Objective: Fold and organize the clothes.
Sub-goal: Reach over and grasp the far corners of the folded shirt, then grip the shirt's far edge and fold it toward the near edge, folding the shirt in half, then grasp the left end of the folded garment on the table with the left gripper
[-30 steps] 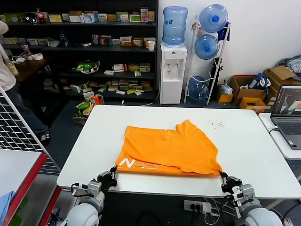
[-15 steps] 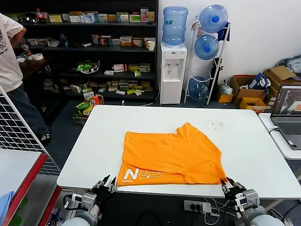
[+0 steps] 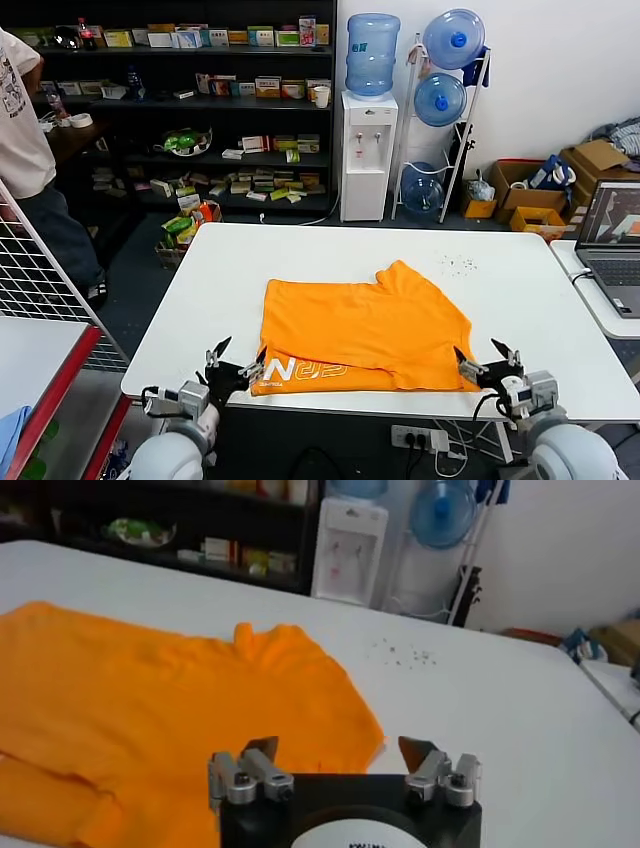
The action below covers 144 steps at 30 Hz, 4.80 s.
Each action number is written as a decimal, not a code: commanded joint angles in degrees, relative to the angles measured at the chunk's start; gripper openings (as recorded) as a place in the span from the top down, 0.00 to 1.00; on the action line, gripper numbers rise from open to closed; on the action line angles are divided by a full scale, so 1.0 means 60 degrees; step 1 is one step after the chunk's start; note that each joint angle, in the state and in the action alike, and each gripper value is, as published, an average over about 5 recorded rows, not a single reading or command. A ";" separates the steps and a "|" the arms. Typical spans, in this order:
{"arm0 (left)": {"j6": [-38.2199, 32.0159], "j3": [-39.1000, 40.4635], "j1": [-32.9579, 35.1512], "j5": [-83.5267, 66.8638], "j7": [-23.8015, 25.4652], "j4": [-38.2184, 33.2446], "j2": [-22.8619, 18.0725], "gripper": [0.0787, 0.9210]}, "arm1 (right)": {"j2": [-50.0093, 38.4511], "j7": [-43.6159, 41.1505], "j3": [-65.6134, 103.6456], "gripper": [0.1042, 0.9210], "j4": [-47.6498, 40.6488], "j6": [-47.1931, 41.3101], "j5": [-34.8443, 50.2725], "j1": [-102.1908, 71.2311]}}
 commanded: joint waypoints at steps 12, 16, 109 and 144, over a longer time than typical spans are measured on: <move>0.0448 0.2518 -0.6306 -0.1161 0.0787 0.5656 -0.1313 0.12 | 0.0929 -0.2087 -0.3001 0.12 -0.6757 -0.0856 0.0980 0.7585; 0.0659 0.2600 -0.6769 -0.1617 0.0833 0.6767 -0.1606 0.12 | 0.1568 -0.2788 -0.3094 0.12 -0.7831 -0.1232 0.0370 0.8050; -0.0071 0.0712 0.0195 -0.0959 -0.0454 0.0234 -0.0160 0.86 | 0.0245 0.0046 -0.0987 0.97 -0.0228 -0.1384 -0.0855 -0.0025; 0.0743 0.0310 -0.0407 -0.3151 -0.0637 0.1533 -0.1117 0.40 | 0.0493 0.0393 -0.1062 0.12 0.0097 -0.1305 -0.0727 0.0152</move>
